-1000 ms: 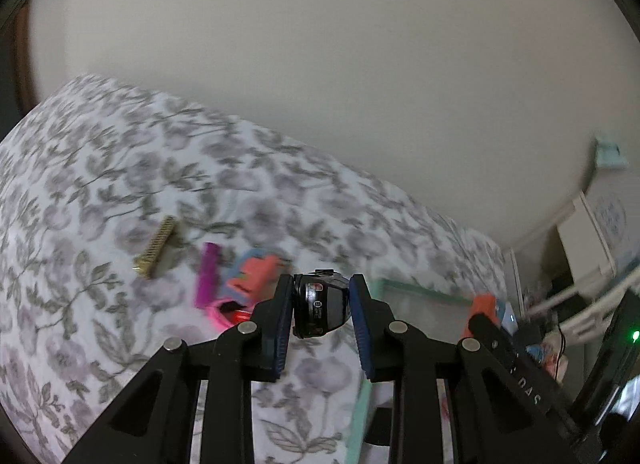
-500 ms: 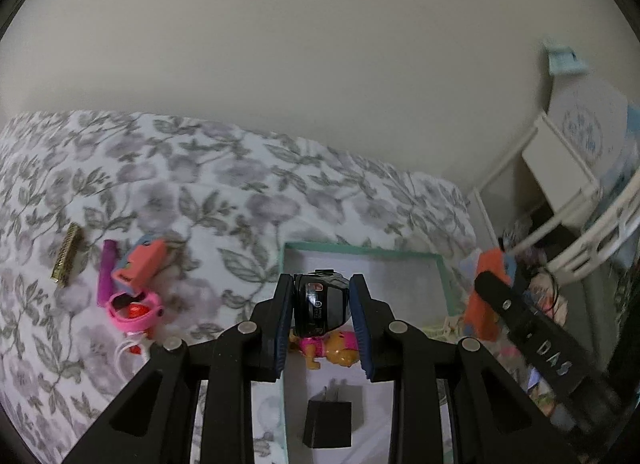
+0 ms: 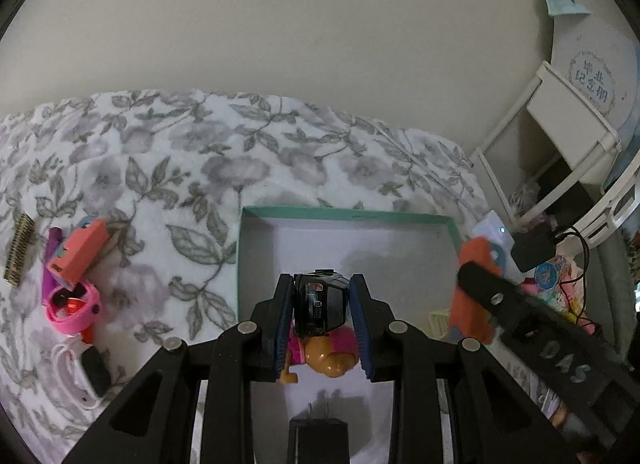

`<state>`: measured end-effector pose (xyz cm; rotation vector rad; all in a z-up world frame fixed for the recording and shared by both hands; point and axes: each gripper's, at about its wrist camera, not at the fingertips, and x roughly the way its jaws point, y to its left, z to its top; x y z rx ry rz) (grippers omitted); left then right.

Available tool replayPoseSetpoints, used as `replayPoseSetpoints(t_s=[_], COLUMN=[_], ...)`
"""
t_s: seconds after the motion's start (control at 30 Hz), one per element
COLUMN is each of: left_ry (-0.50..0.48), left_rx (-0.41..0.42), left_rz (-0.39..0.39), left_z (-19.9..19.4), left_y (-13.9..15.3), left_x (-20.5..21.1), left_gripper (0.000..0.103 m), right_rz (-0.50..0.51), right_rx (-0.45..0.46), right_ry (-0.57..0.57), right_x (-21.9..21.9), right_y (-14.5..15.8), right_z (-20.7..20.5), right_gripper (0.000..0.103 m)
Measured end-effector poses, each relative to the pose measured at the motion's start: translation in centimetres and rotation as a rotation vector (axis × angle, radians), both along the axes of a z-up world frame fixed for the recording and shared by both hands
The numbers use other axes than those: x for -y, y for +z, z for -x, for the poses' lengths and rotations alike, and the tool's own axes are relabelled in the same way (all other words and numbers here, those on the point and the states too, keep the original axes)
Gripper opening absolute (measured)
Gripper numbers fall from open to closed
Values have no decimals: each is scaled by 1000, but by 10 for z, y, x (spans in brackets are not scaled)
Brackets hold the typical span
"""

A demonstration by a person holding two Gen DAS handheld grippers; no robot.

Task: Organize rigid objects
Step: 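Carry the black car and orange-blue block over the tray with both tools, then open the right tool to drop the block while the left tool releases the car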

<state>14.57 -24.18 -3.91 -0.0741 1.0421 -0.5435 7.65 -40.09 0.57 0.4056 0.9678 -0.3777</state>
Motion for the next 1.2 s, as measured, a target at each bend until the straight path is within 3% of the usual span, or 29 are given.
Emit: replayPoseSetpoints(t_s=[0.33,0.73,0.93,1.07,1.2], left_ry=[-7,-7,-6,6,29], left_rx=[-20,-40,-58,-61,-49], left_rz=[-25,-53,-59,-65,-63], left_z=[-2,-4,-5,-7,-10], left_y=[-15,-18,-20,-17,-8], left_x=[3,4,4,2,-4], left_gripper=[30,32,41,53,57], right_rz=[5,34,45,53,64], right_rx=[-105,-130,-127,-128,-117], right_ry=[3,15,16,6,0], right_x=[-2,-7,-7,-5,-5], right_y=[-38,-41,-37,-34,-25], right_z=[-6,-9,-9,-8,-7], right_gripper=[43,43,44,44,44])
